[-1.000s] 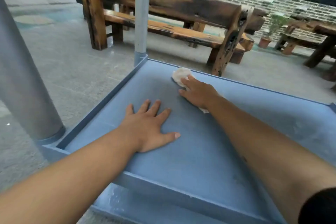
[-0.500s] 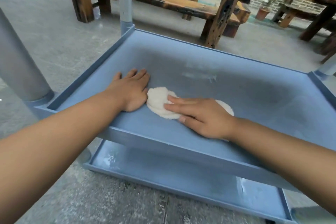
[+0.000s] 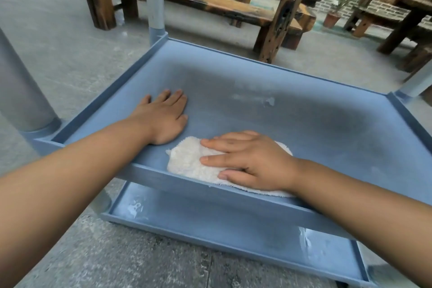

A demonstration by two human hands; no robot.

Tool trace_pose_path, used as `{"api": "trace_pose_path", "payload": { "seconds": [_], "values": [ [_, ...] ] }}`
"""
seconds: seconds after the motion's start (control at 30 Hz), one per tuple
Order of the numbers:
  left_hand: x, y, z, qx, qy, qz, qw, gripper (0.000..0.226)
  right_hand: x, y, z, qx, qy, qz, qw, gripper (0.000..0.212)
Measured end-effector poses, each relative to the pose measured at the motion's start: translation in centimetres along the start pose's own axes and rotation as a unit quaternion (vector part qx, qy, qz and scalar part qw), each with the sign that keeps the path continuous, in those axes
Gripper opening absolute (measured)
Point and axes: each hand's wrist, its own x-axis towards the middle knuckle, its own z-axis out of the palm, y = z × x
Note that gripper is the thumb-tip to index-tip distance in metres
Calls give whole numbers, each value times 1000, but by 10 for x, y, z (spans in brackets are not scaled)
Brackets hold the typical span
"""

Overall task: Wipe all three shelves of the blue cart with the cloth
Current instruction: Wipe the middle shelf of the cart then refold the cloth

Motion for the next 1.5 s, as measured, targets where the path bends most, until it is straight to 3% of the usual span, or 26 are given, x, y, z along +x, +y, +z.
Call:
{"api": "trace_pose_path", "payload": {
  "seconds": [0.1, 0.27, 0.43, 0.97, 1.1, 1.23, 1.5],
  "values": [
    [0, 0, 0, 6, -10, 4, 1000, 62, 0, 31, 0, -19, 6, 58, 998, 36],
    [-1, 1, 0, 15, -17, 13, 1000, 63, 4, 110, -10, -45, -57, 210, 975, 41],
    [-1, 2, 0, 23, -20, 15, 999, 64, 20, 176, -10, -82, -58, 287, 952, 42],
    [1, 0, 3, 44, -5, 18, 999, 66, 52, 278, -10, -146, 7, 372, 917, 34],
    [-2, 1, -1, 29, -11, 14, 999, 73, 59, 284, -4, -120, -40, 430, 894, 46],
    [-6, 5, -4, 15, -14, 8, 1000, 92, 60, 279, -6, -86, -101, 404, 905, 67],
    [-4, 6, -4, 15, -1, 9, 1000, 96, 57, 269, -5, -91, -99, 412, 901, 56]
  ]
}}
